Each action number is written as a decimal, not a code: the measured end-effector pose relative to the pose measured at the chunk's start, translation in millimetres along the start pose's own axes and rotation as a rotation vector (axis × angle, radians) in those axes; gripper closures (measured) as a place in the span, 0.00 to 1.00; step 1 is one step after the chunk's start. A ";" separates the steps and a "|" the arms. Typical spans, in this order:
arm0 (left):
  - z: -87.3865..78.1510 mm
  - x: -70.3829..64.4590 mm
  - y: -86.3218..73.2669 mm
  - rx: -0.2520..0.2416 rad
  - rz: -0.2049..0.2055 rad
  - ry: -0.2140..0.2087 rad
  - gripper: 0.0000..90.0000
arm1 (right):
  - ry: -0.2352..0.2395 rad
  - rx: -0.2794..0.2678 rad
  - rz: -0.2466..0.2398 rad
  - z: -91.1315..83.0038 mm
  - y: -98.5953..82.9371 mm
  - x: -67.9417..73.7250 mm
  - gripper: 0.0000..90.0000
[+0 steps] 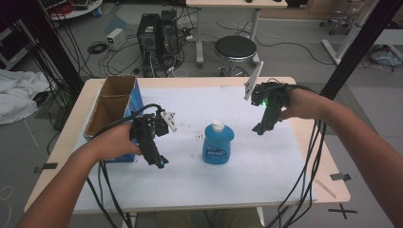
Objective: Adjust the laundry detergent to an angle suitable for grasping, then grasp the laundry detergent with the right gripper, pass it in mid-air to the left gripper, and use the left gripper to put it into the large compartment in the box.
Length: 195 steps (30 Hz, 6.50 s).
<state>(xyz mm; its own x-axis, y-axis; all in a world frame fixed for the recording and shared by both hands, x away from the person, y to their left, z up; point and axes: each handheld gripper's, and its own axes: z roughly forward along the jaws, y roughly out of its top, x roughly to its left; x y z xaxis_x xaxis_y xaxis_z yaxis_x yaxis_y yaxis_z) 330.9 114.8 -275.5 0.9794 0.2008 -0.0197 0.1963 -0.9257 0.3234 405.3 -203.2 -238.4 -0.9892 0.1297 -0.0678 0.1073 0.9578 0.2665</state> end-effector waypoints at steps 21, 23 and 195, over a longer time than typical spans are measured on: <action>-2.4 8.7 -7.3 -0.017 -0.016 0.010 0.07 | 0.022 -0.013 -0.012 9.0 31.9 -41.3 0.03; -1.9 9.4 -7.2 -0.019 -0.017 0.013 0.07 | 0.021 -0.015 -0.020 8.8 31.8 -41.9 0.03; 14.4 8.5 -5.7 -0.021 0.000 0.028 0.07 | 0.119 -0.761 0.121 151.2 -34.2 33.3 0.03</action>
<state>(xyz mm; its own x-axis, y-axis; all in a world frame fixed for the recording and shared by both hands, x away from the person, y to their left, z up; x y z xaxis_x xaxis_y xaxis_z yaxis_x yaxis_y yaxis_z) 338.8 117.2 -291.1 0.9778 0.2095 0.0064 0.1946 -0.9190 0.3430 383.7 -192.9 -395.2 -0.9837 0.1522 0.0956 0.1595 0.4935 0.8550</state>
